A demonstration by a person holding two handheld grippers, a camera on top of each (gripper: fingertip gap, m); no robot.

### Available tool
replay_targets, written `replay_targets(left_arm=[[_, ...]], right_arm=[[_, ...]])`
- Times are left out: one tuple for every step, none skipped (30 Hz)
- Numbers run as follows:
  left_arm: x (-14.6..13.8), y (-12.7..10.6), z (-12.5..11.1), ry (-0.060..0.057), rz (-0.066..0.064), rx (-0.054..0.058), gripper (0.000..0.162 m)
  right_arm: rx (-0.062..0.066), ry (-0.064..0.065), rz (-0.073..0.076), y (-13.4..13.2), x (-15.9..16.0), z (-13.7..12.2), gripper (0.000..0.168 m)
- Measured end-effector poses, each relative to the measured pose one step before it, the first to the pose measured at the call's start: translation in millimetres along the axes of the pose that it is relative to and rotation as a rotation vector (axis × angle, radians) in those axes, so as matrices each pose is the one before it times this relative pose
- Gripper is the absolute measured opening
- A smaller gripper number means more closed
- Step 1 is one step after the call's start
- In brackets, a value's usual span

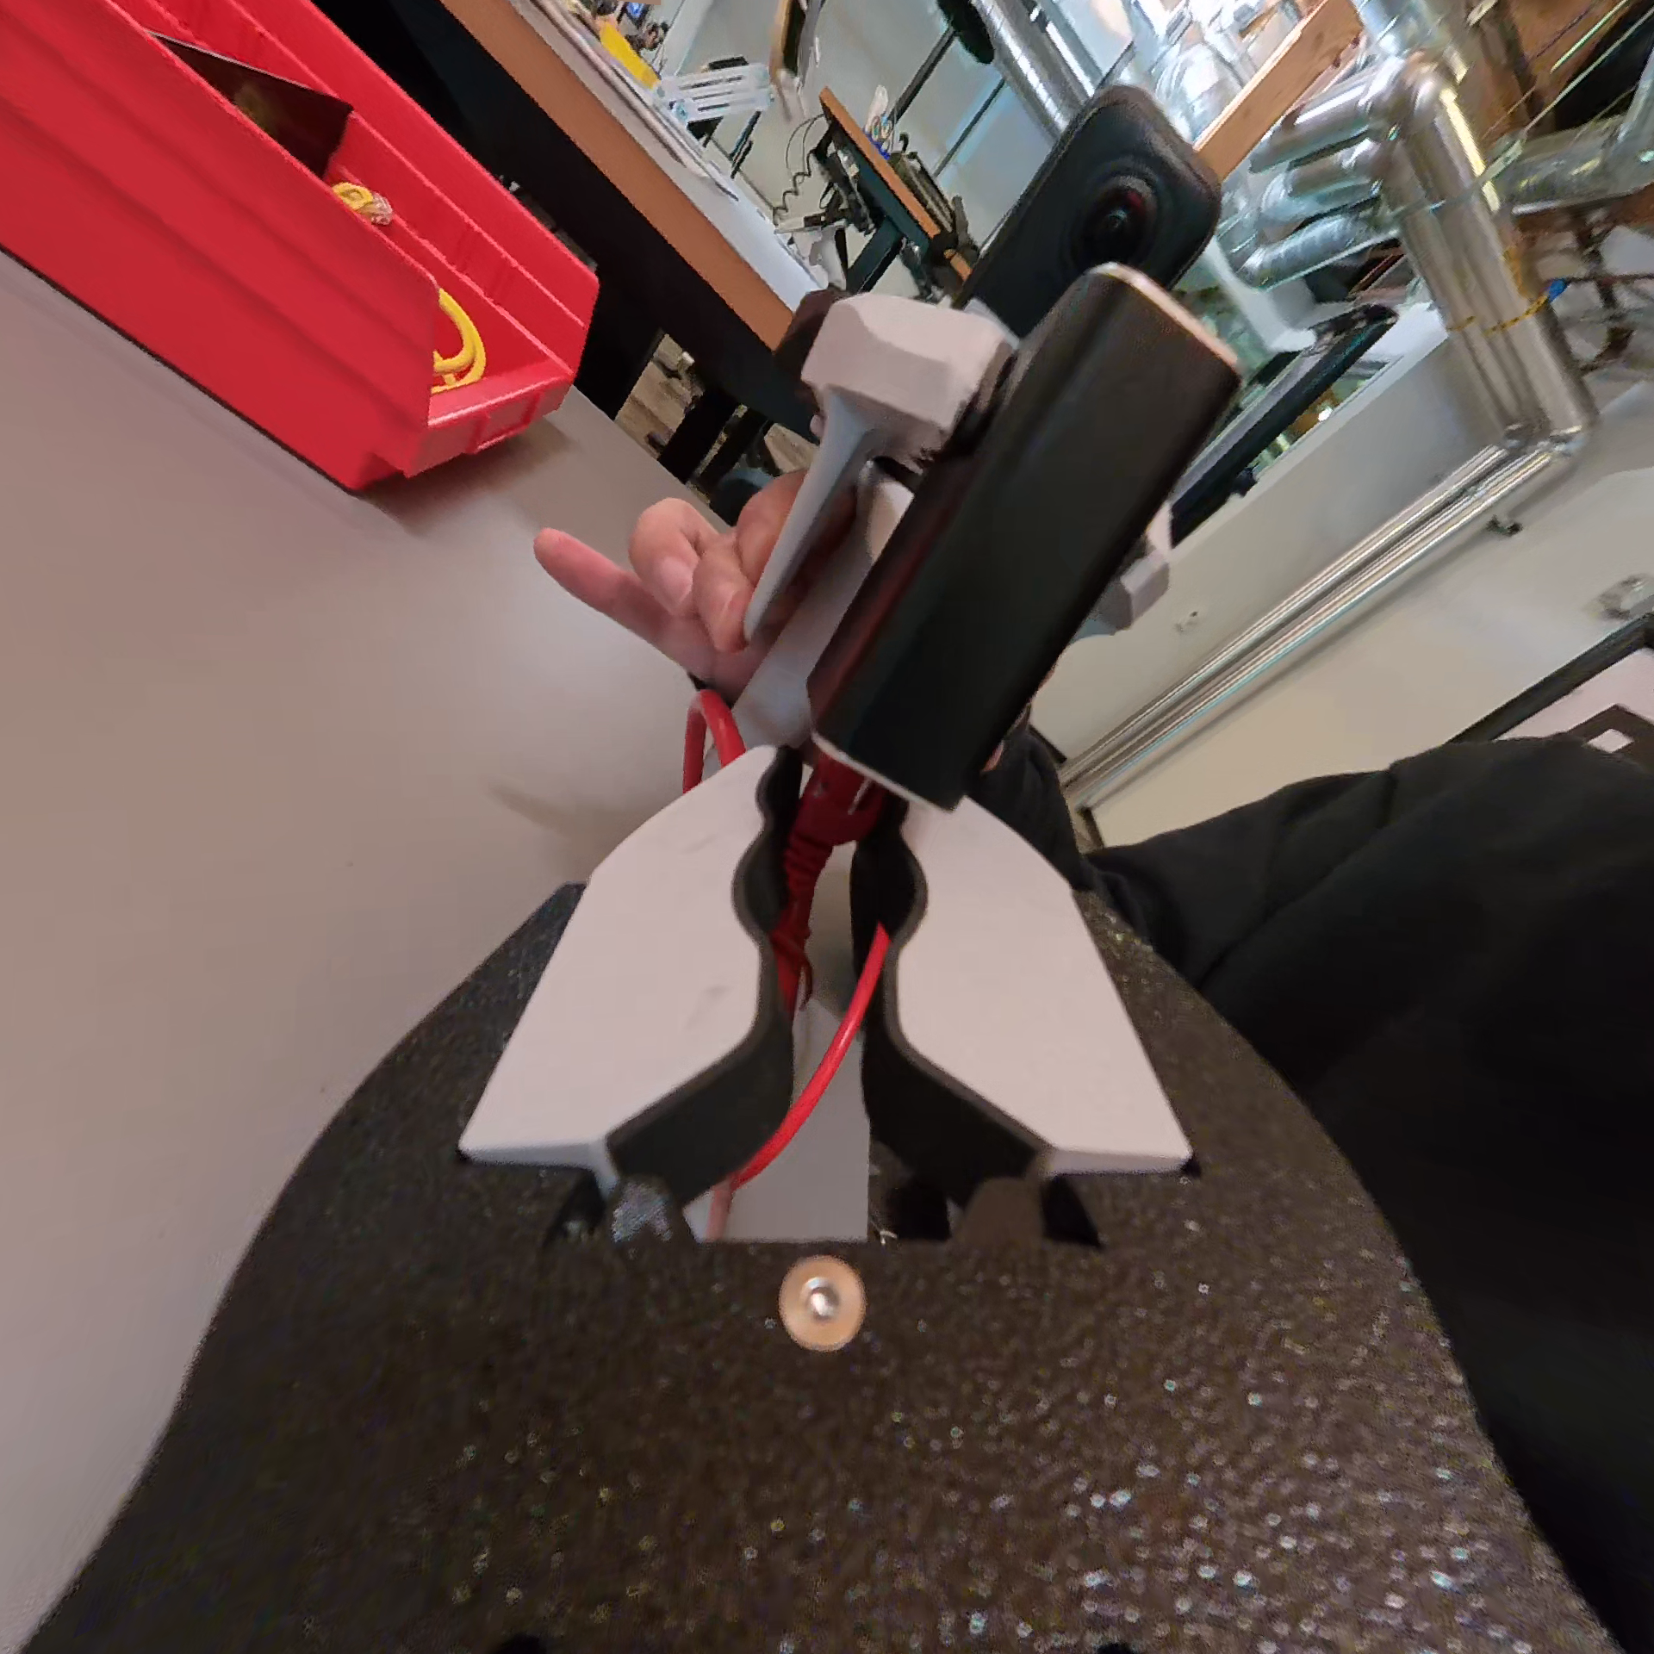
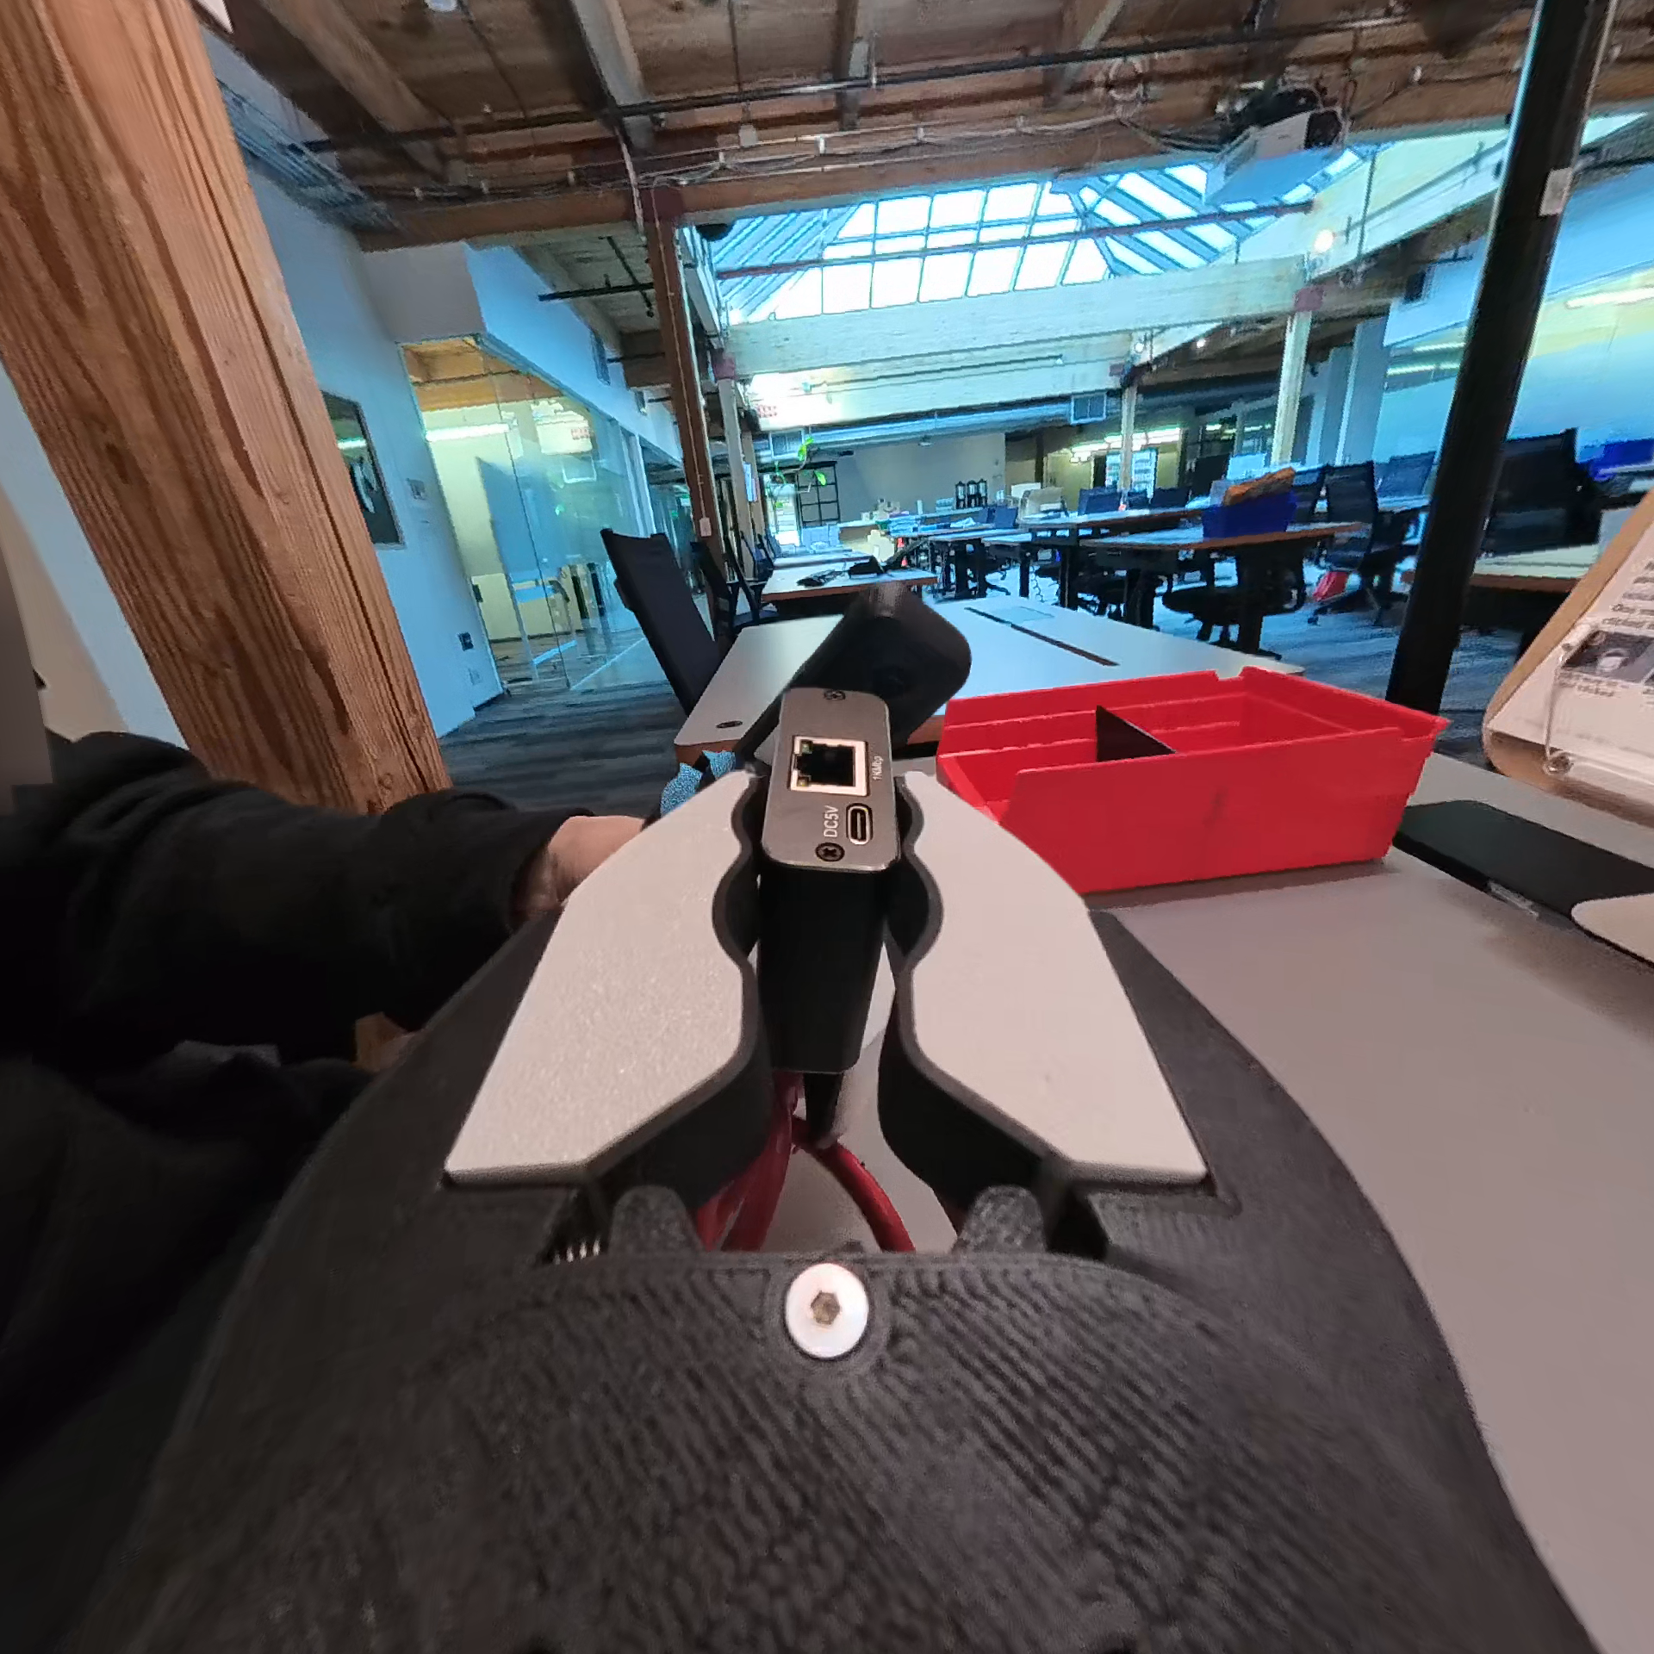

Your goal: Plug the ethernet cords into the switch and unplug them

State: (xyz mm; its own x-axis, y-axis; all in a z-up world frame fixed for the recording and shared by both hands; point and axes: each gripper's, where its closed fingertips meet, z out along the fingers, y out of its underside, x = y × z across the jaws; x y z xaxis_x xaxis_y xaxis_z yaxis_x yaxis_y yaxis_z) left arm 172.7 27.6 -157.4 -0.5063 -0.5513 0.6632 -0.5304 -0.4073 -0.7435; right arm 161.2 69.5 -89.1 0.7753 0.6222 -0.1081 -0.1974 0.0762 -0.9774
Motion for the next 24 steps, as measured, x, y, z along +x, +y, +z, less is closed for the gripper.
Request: replay_targets(left_arm=[[-1.15, -0.07, 1.19, 0.0022, -0.0118, 0.0059, 0.016], [-1.08, 0.2, 1.07, -0.0034, -0.003, 0.0021, 0.016], [-0.28, 0.17, 0.9, 0.0023, -0.003, 0.0019, 0.016], [-0.69, 0.1, 0.77, 0.0031, -0.0084, 0.0035, 0.016], [-0.91, 0.35, 0.6, 0.0005, -0.0071, 0.0021, 0.016], [-0.58, 0.33, 0.53, -0.0031, -0.0013, 0.0027, 0.016], [-0.72, 0.5, 0.52, -0.0022, -0.0048, 0.0031, 0.016], [-0.49, 1.21, 0.69, 0.0023, -0.0106, -0.001, 0.016], [-0.2, 0.45, 0.63, 0.0039, -0.0082, 0.0026, 0.015], [-0.4, -0.08, 0.66, 0.0037, -0.0085, 0.0042, 0.015], [-0.59, 0.13, 0.73, 0.0007, -0.0038, -0.0001, 0.016], [0.26, -0.08, 0.61, 0.0029, -0.0011, -0.0003, 0.015], [0.87, -0.27, 0.6, 0.0036, -0.0034, 0.0007, 0.016], [0.8, -0.64, 0.54, 0.0026, -0.0012, 0.0021, 0.016], [-0.03, -0.2, 0.22, -0.0061, 0.0046, -0.0022, 0.015], [-0.16, 0.03, 0.12, -0.0087, 0.0042, -0.0061, 0.015], [0.09, 0.14, -0.02, -0.007, 0.0073, -0.0059, 0.015], [0.59, -0.47, -0.05, -0.0005, -0.0029, 0.0017, 0.015], [0.14, 0.14, -0.33, 0.0002, -0.0023, 0.001, 0.015], [-0.17, 0.32, -0.5, -0.0016, -0.0035, 0.0031, 0.016], [0.67, 0.32, -0.31, 0.001, -0.0063, 0.003, 0.016], [0.51, 0.16, -0.41, -0.0113, 0.0023, -0.0005, 0.015], [0.2, -0.85, -0.63, -0.0231, 0.0135, -0.0013, 0.016], [0.28, -1.11, -0.85, -0.0263, 0.0191, -0.0061, 0.015]], right_arm=[[0.0082, 0.0034, 0.0016, 0.28, 1.69, -1.28, 0.026], [-0.0034, 0.0051, 0.015, 1.28, 2.29, -1.2, 0.026], [0.0041, -0.0045, 0.0152, -0.16, 0.49, -1.06, 0.026], [-0.0038, 0.0047, -0.0067, 0.73, 1.22, -0.53, 0.026], [-0.0053, 0.01, 0.0034, 1.05, 1.9, -0.58, 0.026], [-0.0049, -0.002, 0.0199, 1.11, 1.26, -0.38, 0.026], [0.0089, -0.0049, 0.0077, 0.3, 1.16, -1.13, 0.026], [-0.0001, -0.0017, 0.0233, 1.86, 1.91, -0.92, 0.026], [0.0026, -0.0082, 0.0311, 0.48, 1.23, -0.99, 0.026], [0.0049, -0.004, 0.0001, 0.1, 0.48, -0.59, 0.026], [-0.0007, 0.0068, 0.004, 0.55, 1.66, -0.79, 0.026], [0.0022, 0.0002, 0.0093, -0.26, 0.35, -0.63, 0.026], [0.0039, -0.0017, 0.0007, -0.79, -0.04, -0.8, 0.026], [0.0056, 0.0064, 0.0062, -1.1, 0.91, -0.78, 0.026], [0.0017, -0.0088, 0.0099, -0.59, -0.52, -0.04, 0.026], [0.0041, 0.0076, -0.0051, 0.03, 1.36, -0.51, 0.027], [0.0075, -0.0123, 0.0169, -0.48, -0.58, -0.36, 0.026], [0.0033, 0.0035, 0.0145, -0.24, 1.44, -0.25, 0.026], [0.0073, -0.0038, -0.0103, -0.68, -0.91, 0.29, 0.026], [-0.0163, 0.0112, -0.0002, 1.73, 0.98, 0.63, 0.027], [-0.0035, 0.0014, 0.0006, -0.18, -0.6, 0.72, 0.027], [-0.0066, -0.0009, 0.0041, 0.57, 0.06, 0.3, 0.027], [0.0168, -0.0007, 0.0098, -1.12, 0.73, -0.26, 0.027], [0.0292, -0.0141, 0.0445, -1.76, 0.89, -0.21, 0.027]])
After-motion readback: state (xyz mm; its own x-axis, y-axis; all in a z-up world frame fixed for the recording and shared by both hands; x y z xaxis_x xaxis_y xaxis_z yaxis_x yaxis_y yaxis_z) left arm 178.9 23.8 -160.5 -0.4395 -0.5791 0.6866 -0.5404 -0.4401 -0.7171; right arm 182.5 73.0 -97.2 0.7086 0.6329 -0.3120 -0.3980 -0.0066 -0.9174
